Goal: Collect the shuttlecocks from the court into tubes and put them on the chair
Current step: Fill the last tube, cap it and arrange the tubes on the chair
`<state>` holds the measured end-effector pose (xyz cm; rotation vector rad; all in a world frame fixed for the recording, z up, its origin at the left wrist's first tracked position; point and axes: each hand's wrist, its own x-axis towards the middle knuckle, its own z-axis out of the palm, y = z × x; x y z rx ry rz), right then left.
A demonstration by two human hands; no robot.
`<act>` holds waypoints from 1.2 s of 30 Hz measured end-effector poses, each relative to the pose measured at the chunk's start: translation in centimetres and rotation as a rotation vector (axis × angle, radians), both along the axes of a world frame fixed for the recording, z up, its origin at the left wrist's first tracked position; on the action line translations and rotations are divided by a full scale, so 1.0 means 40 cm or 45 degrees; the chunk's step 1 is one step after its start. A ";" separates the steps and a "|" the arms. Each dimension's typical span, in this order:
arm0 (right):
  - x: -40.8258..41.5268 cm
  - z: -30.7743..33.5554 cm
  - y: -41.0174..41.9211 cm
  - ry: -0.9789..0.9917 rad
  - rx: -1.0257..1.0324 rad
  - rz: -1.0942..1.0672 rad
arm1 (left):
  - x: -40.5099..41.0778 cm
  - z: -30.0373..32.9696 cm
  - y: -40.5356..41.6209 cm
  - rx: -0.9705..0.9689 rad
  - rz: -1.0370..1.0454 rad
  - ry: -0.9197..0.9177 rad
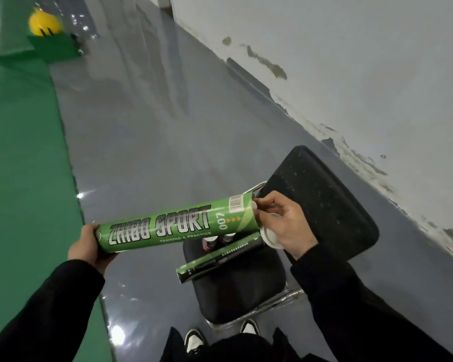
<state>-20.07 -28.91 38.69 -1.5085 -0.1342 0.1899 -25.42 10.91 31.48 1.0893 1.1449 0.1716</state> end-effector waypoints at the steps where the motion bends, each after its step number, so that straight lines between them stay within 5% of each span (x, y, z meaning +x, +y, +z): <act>1: -0.003 0.013 0.003 -0.022 -0.023 0.027 | -0.006 -0.001 0.004 0.000 0.012 0.005; 15: 0.000 0.123 0.032 -0.069 -0.144 0.098 | -0.035 -0.014 -0.029 -0.169 0.047 -0.016; 21: 0.031 0.142 0.058 0.123 0.171 -0.577 | -0.020 -0.013 -0.005 -0.144 0.088 0.002; 26: 0.061 0.156 0.114 0.147 -0.033 -0.382 | -0.012 -0.011 -0.007 -0.112 0.067 0.006; 36: 0.050 0.118 0.144 0.310 0.123 -0.151 | -0.006 -0.005 -0.022 -0.090 0.072 -0.007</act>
